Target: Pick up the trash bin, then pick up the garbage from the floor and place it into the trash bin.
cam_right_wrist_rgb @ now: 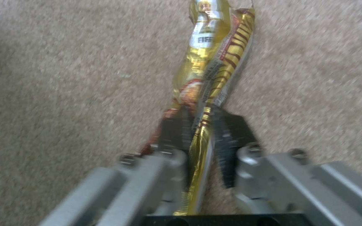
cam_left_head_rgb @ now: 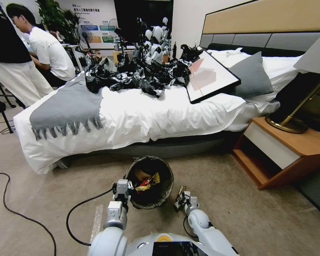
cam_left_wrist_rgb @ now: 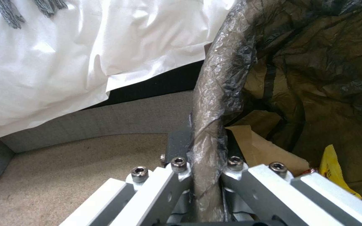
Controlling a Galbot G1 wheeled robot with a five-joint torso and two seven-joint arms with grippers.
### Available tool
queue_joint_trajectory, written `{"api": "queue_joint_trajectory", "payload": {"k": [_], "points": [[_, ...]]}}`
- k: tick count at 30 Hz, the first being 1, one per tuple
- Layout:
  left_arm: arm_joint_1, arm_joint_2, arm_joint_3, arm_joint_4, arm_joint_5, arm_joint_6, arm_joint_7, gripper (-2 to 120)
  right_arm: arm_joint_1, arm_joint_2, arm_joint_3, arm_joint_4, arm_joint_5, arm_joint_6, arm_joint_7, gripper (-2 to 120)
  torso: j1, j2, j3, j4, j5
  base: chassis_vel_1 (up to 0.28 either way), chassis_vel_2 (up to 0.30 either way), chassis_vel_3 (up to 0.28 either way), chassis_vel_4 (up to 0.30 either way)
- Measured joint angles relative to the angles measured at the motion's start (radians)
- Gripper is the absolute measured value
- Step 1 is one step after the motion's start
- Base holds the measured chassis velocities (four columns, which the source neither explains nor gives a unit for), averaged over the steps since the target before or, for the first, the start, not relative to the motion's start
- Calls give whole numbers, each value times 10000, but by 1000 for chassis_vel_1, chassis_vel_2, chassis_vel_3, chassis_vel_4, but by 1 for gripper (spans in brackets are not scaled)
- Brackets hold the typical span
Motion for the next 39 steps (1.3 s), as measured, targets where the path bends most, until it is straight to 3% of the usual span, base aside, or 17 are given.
{"api": "queue_joint_trajectory", "payload": {"k": [17, 25, 29, 32, 35, 36, 38, 39], "points": [[-5, 5, 15, 17, -4, -5, -1, 0, -77, -52, 173, 45, -363, 430, -180, 0, 0, 0, 0, 0, 0, 0, 0, 0, 0], [-10, 19, 12, 21, -4, -5, -5, 0, -420, -123, 546, 949, -489, 1135, -131, 0, 0, 0, 0, 0, 1, 0, 0, 0, 0], [-14, 28, 11, 60, -6, -5, -7, 0, -679, -232, 838, 1986, -795, 1817, -94, 0, 0, 0, 0, 0, -1, 0, 0, 0, 0], [-19, 30, 26, 98, -8, -5, -10, 0, -867, -355, 1104, 3281, -1353, 3141, -319, 0, 0, 0, 0, 0, -3, 0, 0, 0, 0], [-22, 31, 39, 113, -9, -5, -10, 0, -906, -399, 1174, 3778, -1516, 3795, -642, 0, -1, 0, 0, 1, 0, 0, 0, 0, 0], [-29, 31, 51, 127, -9, -4, -9, 0, -929, -428, 1203, 4118, -1532, 4224, -923, 0, -1, 0, 0, 0, 0, 0, 0, 0, 0], [-35, 25, 87, 188, -8, -2, -8, 0, -1091, -506, 1148, 5604, -1260, 5946, -3057, 0, -1, 1, 0, 0, -1, 0, 0, 0, 0], [-35, 25, 87, 188, -8, -2, -8, 0, -1091, -506, 1148, 5604, -1260, 5946, -3057, 0, -1, 1, 0, 0, -1, 0, 0, 0, 0]]}}
